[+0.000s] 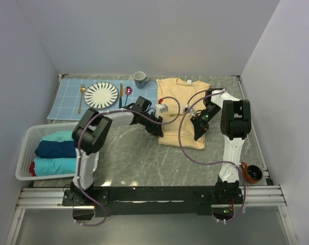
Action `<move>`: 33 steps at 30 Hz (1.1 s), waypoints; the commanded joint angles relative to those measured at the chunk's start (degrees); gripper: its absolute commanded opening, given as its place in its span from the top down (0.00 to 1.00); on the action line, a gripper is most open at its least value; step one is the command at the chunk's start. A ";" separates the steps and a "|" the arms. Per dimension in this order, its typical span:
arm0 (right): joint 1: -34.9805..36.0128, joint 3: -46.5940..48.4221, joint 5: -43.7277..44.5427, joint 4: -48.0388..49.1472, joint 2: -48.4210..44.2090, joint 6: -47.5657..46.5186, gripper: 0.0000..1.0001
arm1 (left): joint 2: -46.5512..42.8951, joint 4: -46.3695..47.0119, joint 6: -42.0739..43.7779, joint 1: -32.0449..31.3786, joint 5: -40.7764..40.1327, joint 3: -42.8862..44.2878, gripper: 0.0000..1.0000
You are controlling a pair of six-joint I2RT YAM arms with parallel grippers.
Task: Roll the t-shirts
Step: Roll the T-shirt to the center of the board.
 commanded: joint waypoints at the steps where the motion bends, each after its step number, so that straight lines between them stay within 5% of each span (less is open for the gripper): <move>1: -0.82 2.27 3.35 -1.93 1.44 -0.17 0.96 | -21.15 11.27 8.24 -1.75 -12.88 -11.59 0.51; 4: -0.82 3.42 4.40 -1.93 2.49 0.27 0.96 | -27.35 16.93 19.40 -6.66 -14.82 -19.52 0.36; 7: -0.73 4.04 5.02 -1.93 3.19 0.27 0.96 | -26.59 19.75 25.22 -10.63 -17.20 -22.16 0.32; 16: -0.73 3.34 4.31 -1.85 4.07 0.97 0.96 | -20.35 41.10 37.79 -18.81 -26.25 -31.30 0.30; 26: -0.20 4.48 5.11 -1.93 5.30 1.76 0.96 | -13.22 51.57 41.65 -24.44 -37.05 -32.97 0.30; 30: 0.32 5.35 5.46 -1.85 6.01 2.64 0.96 | -11.38 53.43 44.30 -25.50 -39.61 -33.51 0.34; 33: 0.50 6.58 4.93 -1.85 6.53 3.60 0.96 | -10.14 49.39 45.09 -25.50 -39.44 -32.02 0.52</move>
